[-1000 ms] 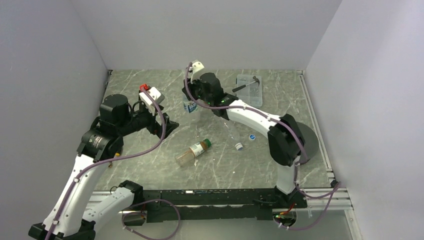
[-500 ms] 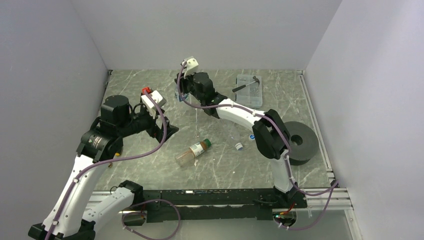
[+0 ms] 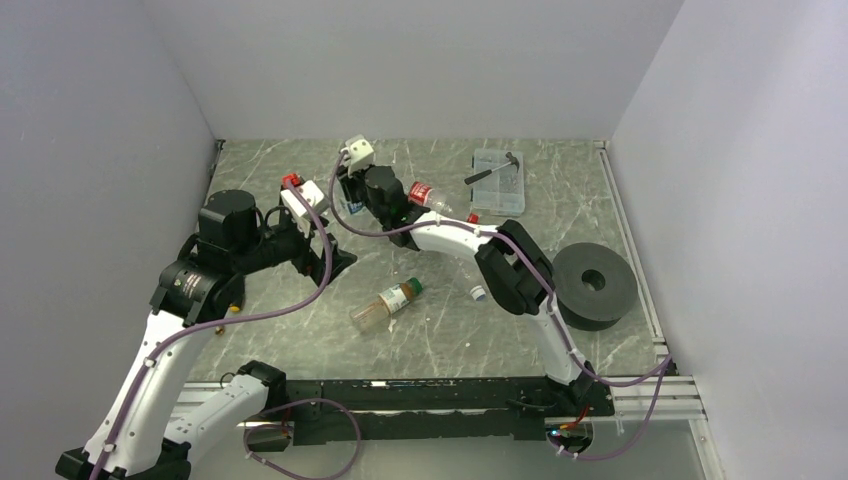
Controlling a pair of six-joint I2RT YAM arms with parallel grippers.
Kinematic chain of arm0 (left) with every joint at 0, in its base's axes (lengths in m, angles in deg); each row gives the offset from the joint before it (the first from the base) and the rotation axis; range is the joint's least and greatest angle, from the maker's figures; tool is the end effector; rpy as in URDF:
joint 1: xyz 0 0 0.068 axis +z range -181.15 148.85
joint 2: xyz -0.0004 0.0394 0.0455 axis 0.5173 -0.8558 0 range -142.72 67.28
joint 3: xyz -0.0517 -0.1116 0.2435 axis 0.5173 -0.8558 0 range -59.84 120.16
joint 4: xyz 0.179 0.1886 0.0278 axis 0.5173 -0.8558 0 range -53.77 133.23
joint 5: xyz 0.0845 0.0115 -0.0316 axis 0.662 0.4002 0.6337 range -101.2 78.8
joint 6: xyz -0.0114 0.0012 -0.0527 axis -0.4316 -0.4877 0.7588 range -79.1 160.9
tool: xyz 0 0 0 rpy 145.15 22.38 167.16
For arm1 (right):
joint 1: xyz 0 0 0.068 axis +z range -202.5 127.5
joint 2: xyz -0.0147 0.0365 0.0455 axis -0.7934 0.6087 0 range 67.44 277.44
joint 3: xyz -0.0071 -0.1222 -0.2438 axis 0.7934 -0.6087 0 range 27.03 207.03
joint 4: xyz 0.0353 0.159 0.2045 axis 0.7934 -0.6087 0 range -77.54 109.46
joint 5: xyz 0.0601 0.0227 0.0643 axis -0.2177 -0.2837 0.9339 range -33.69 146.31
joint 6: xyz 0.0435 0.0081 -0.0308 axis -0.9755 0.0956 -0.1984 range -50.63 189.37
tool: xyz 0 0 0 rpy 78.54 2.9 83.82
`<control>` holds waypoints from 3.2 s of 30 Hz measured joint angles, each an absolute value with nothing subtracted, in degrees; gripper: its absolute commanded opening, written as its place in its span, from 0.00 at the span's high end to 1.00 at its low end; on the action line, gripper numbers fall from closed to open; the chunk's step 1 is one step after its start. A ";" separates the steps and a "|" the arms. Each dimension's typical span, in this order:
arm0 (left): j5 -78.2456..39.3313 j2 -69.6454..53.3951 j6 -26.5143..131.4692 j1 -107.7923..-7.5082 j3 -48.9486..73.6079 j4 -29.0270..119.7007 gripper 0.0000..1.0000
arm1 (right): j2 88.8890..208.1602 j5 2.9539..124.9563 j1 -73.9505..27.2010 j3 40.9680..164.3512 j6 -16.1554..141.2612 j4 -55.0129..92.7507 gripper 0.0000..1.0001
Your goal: Unscrew the bottle caps
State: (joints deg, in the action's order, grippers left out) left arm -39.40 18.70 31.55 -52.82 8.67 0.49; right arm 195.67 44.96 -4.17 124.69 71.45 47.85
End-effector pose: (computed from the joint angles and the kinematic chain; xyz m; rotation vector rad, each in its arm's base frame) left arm 0.1356 -0.0719 0.4106 0.8323 1.7863 -0.6242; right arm 0.3599 0.3940 0.2438 -0.5499 1.5322 0.4646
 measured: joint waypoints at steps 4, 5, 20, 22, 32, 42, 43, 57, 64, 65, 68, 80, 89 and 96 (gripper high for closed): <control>-39.42 18.70 31.62 -52.82 8.78 0.51 0.01 | 195.69 44.19 -4.03 123.93 71.21 49.09 0.73; -39.42 18.70 31.66 -52.82 8.89 0.51 0.00 | 195.69 43.95 -4.06 123.47 70.95 49.90 0.65; -39.86 19.53 32.12 -52.82 8.98 0.51 0.00 | 193.70 42.99 -4.80 119.25 68.42 48.85 0.08; -39.86 19.82 32.12 -52.82 8.98 0.51 0.01 | 193.24 42.84 -4.84 119.25 68.18 47.80 0.01; -40.50 19.36 32.10 -52.82 9.24 0.51 0.01 | 175.62 37.81 -4.73 111.25 61.31 37.07 0.00; -44.78 8.06 30.79 -52.84 9.17 -2.26 0.00 | 152.46 33.33 -4.67 93.90 48.51 22.23 0.00; -45.28 5.59 30.70 -52.84 9.17 -2.59 0.00 | 151.14 32.96 -4.67 92.96 47.76 20.61 0.00; -38.20 -17.95 26.90 -64.14 2.94 1.37 0.00 | 130.71 25.14 -4.91 86.22 39.72 3.59 0.00; -33.13 -26.19 24.43 -67.42 3.08 2.70 0.00 | 127.78 23.04 -5.15 85.53 39.28 1.79 0.00; -32.36 -27.48 24.01 -67.53 3.18 3.03 0.01 | 127.74 22.80 -5.17 85.53 39.28 1.71 0.00; -30.57 -28.66 23.42 -68.19 2.09 4.19 0.01 | 127.74 22.45 -5.17 85.53 39.28 1.36 0.00; -25.44 -26.85 17.70 -72.25 -4.86 10.66 0.40 | 128.35 22.34 -5.32 85.53 39.11 1.01 0.01; -24.54 -25.03 16.69 -72.21 -5.23 10.35 0.70 | 128.37 23.95 -7.47 85.55 37.60 0.72 0.01; -28.58 -19.52 20.69 -69.61 4.12 4.84 0.71 | 128.54 27.56 -9.00 88.41 37.27 -0.33 0.00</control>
